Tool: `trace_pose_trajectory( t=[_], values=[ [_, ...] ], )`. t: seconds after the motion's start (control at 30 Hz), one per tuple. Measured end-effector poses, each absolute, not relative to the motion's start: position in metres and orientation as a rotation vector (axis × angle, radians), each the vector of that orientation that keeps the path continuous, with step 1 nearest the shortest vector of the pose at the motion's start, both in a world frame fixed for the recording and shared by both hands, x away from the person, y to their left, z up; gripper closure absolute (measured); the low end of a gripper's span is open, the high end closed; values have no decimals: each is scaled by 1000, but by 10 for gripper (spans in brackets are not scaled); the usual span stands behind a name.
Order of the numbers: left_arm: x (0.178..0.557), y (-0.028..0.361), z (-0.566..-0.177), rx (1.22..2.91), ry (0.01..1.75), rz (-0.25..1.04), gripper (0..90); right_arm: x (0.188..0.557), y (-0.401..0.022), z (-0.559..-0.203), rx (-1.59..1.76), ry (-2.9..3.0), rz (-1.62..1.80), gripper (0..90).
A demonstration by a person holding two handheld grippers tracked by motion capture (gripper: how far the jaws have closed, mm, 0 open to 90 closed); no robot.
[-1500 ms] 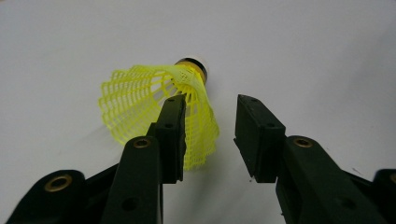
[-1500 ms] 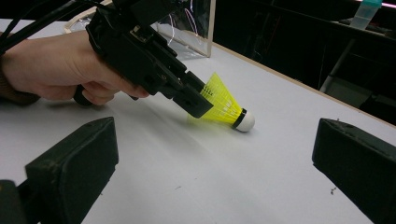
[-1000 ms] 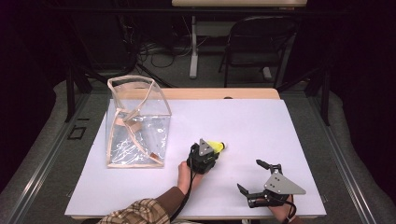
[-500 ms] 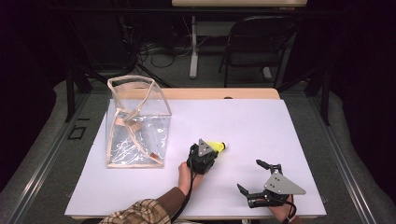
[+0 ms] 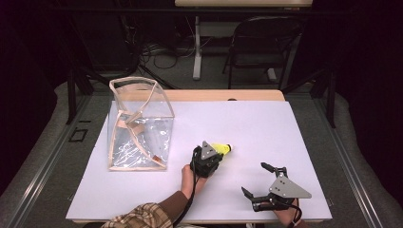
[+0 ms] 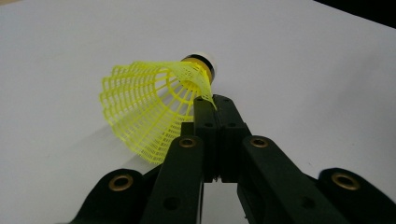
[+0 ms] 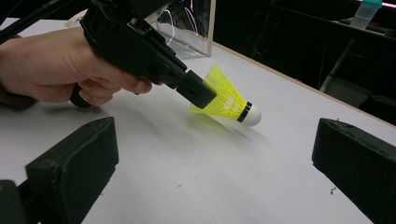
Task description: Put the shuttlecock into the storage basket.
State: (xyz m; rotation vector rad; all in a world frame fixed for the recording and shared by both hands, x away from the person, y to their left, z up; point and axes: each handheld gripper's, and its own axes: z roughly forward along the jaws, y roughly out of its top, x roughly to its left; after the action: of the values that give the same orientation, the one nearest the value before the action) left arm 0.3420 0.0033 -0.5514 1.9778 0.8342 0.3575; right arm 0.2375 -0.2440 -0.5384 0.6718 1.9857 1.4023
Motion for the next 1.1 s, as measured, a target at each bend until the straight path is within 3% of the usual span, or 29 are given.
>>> trace_pose_trajectory(
  t=[1.1],
  values=[
    [341, 13, -508, 1959, 705, 348, 899, 237, -243, -538, 683, 1979, 1399, 1]
  ],
)
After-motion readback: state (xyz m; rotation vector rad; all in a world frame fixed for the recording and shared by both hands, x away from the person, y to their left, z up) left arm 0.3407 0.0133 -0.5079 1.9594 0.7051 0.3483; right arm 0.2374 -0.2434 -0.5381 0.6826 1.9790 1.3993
